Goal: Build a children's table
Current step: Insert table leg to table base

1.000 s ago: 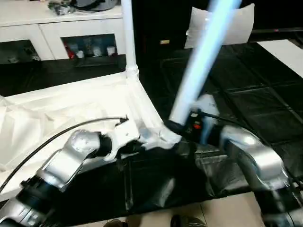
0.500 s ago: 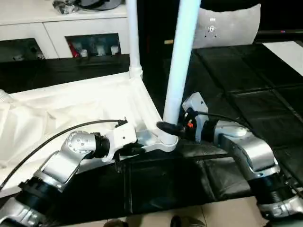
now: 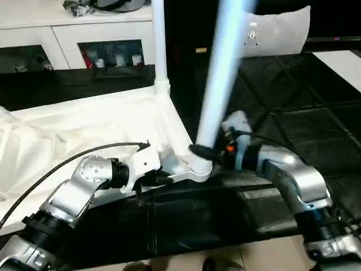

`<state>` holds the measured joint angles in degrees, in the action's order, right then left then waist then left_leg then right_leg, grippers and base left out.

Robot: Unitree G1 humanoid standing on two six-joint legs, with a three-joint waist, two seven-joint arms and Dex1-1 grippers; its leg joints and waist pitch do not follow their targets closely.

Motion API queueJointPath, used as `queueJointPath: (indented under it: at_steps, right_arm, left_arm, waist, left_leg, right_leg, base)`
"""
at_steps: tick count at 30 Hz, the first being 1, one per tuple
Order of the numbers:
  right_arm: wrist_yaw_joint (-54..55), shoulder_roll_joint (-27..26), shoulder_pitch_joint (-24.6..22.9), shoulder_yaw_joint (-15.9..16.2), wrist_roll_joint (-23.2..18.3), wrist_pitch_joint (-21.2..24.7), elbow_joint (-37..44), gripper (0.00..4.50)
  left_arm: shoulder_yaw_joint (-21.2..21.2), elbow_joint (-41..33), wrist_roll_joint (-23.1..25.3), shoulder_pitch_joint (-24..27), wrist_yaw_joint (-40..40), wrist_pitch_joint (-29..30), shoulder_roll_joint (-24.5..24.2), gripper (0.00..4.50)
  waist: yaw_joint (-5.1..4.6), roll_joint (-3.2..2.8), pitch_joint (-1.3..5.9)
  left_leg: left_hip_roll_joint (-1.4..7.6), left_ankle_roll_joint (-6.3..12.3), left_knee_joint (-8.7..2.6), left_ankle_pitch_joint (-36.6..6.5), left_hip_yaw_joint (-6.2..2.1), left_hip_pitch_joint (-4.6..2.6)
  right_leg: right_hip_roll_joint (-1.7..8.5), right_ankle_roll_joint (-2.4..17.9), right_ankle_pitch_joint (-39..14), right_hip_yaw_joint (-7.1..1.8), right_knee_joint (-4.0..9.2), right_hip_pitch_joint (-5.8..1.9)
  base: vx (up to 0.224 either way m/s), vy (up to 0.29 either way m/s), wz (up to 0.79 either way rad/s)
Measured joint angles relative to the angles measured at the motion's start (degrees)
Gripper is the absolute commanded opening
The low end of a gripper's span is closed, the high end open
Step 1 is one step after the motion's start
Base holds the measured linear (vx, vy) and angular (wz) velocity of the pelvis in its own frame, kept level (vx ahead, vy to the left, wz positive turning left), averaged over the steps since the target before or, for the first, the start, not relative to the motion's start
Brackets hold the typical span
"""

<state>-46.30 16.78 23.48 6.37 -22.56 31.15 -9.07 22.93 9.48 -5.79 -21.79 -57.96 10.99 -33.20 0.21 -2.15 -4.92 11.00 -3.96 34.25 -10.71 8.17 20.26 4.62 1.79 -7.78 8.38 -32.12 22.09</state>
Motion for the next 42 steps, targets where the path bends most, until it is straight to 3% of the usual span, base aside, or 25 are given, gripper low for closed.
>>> queueJointPath:
  at_steps: [4,7,11,15,22,25,28,34,40,42]
  right_arm:
    - [-0.23,-0.68,-2.81,-2.43,-2.21,-0.99,-0.40,1.89]
    - [-0.37,-0.94,-5.87,-2.66,-2.35,-4.79,0.06,1.89]
    - [-0.39,0.76,-7.57,1.09,1.56,-12.16,1.87,1.89]
    - [-0.62,2.96,-6.84,4.70,6.22,-15.69,3.51,1.89]
    - [-5.10,4.08,-0.50,7.86,8.68,-14.50,-0.69,1.89]
    - [-8.15,5.20,2.00,9.59,9.51,-14.50,-2.52,1.89]
    - [-10.29,5.77,2.73,10.01,9.73,-14.49,-3.07,1.89]
    - [-11.09,6.23,3.24,9.91,10.00,-14.42,-3.60,1.89]
    - [-8.93,3.75,3.55,9.74,11.00,-14.44,-4.67,1.89]
    - [-8.34,2.42,3.50,9.74,11.10,-14.47,-5.10,1.89]
  left_arm:
    - [0.06,0.28,0.02,-0.22,-0.35,0.16,0.03,0.00]
    - [0.06,0.30,0.04,-0.23,-0.45,0.23,0.11,0.00]
    - [0.06,0.38,0.44,-0.28,-0.56,0.23,0.40,0.00]
    - [0.39,0.49,1.11,-0.60,-0.76,-0.02,0.35,0.00]
    - [0.57,1.51,1.72,-1.23,-1.86,-0.94,-0.46,0.00]
    - [0.67,2.57,1.84,-2.01,-2.96,-1.42,-0.46,0.00]
    - [1.08,4.22,2.25,-3.23,-4.36,-2.43,-0.46,0.00]
    - [2.49,11.54,3.41,-8.19,-5.42,-6.18,0.86,0.00]
    - [2.31,13.85,3.68,-9.54,-5.56,-5.84,0.33,0.00]
    - [1.16,12.17,3.17,-7.96,-5.58,-4.45,-0.38,0.00]
  waist:
    - [0.10,0.00,0.01]
    - [0.09,-0.04,0.03]
    - [0.10,-0.08,0.05]
    - [-0.03,-0.08,0.05]
    - [-1.49,-0.39,-0.16]
    - [-1.48,-0.33,-0.18]
    - [-1.40,-0.25,-0.21]
    - [-1.22,-0.24,-0.22]
    - [-2.33,-0.66,-0.44]
    - [-2.55,-0.67,-0.54]
  left_leg:
    - [0.00,-0.01,-0.03,-0.01,-0.05,-0.10]
    - [-0.02,-0.08,-0.03,-0.06,-0.06,-0.15]
    - [-0.05,-0.09,-0.05,-0.07,-0.06,-0.17]
    - [-0.06,-0.10,-0.10,-0.08,-0.18,-0.22]
    - [-0.05,-0.08,-0.32,-0.10,-0.51,-0.36]
    - [-0.06,-0.09,-0.32,-0.10,-0.86,-0.33]
    - [-0.04,-0.16,-0.49,-0.14,-1.26,-0.36]
    - [-0.21,-0.16,-0.68,-0.15,-1.31,-0.32]
    - [-0.15,-0.17,-0.69,-0.16,-1.58,-0.36]
    - [-0.15,-0.52,-1.06,-0.39,-1.63,-0.36]
  right_leg:
    - [0.01,-0.01,-0.01,0.08,0.09,-0.15]
    - [0.04,-0.04,-0.03,0.10,0.12,-0.22]
    - [0.10,-0.08,-0.06,0.16,0.19,-0.26]
    - [0.11,-0.09,-0.06,0.38,0.46,-0.45]
    - [0.13,-0.09,-0.06,0.88,1.39,-1.07]
    - [0.20,-0.09,-0.06,1.31,1.48,-1.22]
    - [0.22,-0.09,-0.06,1.84,1.79,-1.30]
    - [0.37,-0.09,-0.06,1.87,1.87,-1.74]
    - [0.59,-0.11,-0.13,2.66,2.15,-2.17]
    - [0.60,-0.23,-1.92,2.43,1.02,-2.06]
  base:
    - [0.000,0.000,0.00]
    - [0.000,0.000,0.00]
    - [0.000,0.000,0.00]
    - [0.000,0.000,0.00]
    - [0.000,0.000,0.00]
    - [0.000,0.000,0.00]
    - [0.000,0.000,0.00]
    - [0.000,0.000,0.00]
    - [0.000,0.000,0.00]
    - [0.000,0.000,0.00]
